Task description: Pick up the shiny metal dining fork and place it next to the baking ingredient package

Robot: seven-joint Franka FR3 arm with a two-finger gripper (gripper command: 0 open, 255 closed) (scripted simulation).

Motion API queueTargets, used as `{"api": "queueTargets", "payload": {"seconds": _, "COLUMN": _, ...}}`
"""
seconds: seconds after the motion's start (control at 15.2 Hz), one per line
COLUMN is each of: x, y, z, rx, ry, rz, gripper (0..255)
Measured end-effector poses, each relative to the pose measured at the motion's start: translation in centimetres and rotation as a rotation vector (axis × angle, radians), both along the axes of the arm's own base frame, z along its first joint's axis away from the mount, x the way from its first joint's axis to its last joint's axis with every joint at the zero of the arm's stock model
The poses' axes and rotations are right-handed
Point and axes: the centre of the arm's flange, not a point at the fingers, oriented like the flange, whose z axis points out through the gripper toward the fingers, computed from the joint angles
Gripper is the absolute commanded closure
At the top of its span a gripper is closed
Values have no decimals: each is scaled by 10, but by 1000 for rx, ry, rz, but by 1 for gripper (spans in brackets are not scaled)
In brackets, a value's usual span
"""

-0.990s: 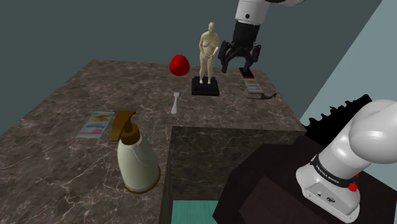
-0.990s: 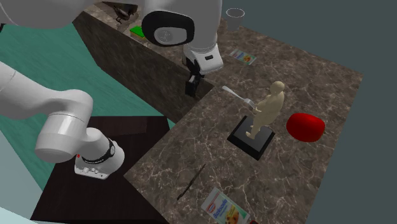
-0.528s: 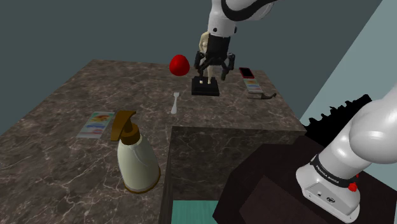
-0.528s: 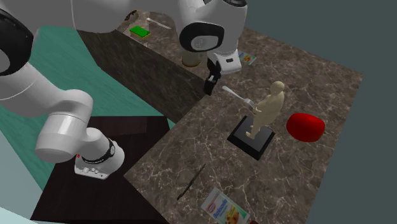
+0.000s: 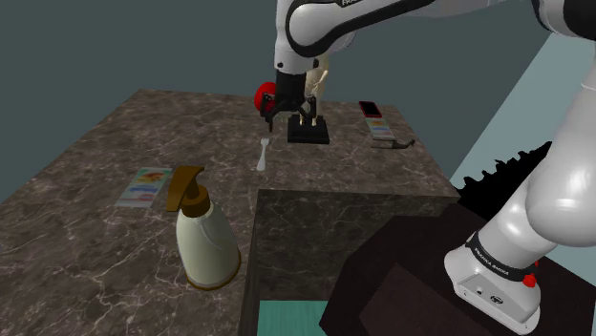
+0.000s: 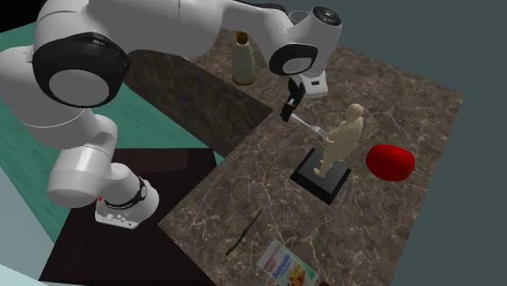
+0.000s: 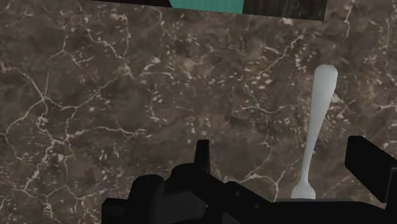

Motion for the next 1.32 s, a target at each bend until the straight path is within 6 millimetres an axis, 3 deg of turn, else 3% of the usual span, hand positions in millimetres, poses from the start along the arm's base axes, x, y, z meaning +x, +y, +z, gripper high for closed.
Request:
{"api": "queueTargets", "payload": {"seconds": 0.4, "x": 59, "y": 33, "z": -50, "rx": -12, "ry": 25, "rz": -69, "gripper": 0}}
{"api": "queueTargets", "payload": {"seconds": 0.53, "x": 70, "y": 38, "z": -62, "rx": -14, "ry": 29, "rz": -81, "gripper": 0}}
{"api": "queueTargets", "payload": {"seconds": 0.92, "x": 71, "y": 39, "z": -95, "rx": -15, "ry": 29, "rz": -85, "gripper": 0}}
{"api": "queueTargets", "payload": {"seconds": 1.32, "x": 69, "y": 41, "z": -101, "rx": -15, "ry": 29, "rz": -85, "gripper": 0}}
